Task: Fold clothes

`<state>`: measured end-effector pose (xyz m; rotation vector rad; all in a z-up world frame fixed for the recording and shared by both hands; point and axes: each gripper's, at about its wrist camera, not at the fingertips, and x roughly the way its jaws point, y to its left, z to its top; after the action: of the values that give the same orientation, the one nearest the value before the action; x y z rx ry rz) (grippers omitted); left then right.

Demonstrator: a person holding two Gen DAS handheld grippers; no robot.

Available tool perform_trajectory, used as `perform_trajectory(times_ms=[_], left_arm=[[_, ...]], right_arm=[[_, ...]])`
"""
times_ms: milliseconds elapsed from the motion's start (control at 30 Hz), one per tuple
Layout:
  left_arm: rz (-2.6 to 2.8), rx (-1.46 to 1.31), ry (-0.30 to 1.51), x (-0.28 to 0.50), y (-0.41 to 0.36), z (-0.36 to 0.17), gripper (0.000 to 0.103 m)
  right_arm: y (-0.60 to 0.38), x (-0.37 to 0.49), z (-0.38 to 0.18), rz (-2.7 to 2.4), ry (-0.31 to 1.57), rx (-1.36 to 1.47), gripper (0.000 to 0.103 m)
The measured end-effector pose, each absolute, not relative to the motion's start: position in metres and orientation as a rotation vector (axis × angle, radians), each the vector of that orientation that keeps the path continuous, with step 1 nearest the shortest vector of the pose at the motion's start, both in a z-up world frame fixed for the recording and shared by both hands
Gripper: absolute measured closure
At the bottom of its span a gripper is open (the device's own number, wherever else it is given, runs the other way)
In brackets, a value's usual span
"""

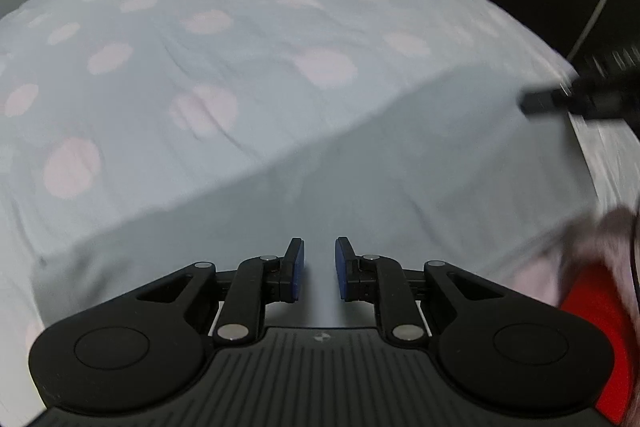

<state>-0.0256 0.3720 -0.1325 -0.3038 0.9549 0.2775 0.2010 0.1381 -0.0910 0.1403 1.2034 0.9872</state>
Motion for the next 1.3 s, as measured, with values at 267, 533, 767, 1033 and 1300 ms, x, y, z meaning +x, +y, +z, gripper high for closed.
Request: perform_trajectory(times_ms=[267, 533, 767, 1033, 1300], left_arm=[[0.239, -0.312, 0.984, 0.026, 0.398, -0.147, 0.091], [0.258, -0.336, 1.055, 0.054, 0.412, -0.175, 0.097], [0.249, -0.360, 1.042, 0.030, 0.403, -0.151, 0.097], [0.127, -0.337, 1.146, -0.014, 0.366, -0.161, 0.097], [0.165, -0.355, 1.118, -0.034, 0.366, -0.158, 0.097]], right_arm=[[0.139, 0.202, -0.090, 0.998, 1.215, 0.152, 0.094], [0.142, 0.201, -0.094, 1.026, 1.236, 0.155, 0.094], [0.149, 0.196, -0.082, 1.043, 1.223, 0.172, 0.094], [0.160, 0.185, -0.071, 1.050, 1.206, 0.193, 0.094], [0.181, 0.159, -0.048, 1.057, 1.192, 0.152, 0.094]])
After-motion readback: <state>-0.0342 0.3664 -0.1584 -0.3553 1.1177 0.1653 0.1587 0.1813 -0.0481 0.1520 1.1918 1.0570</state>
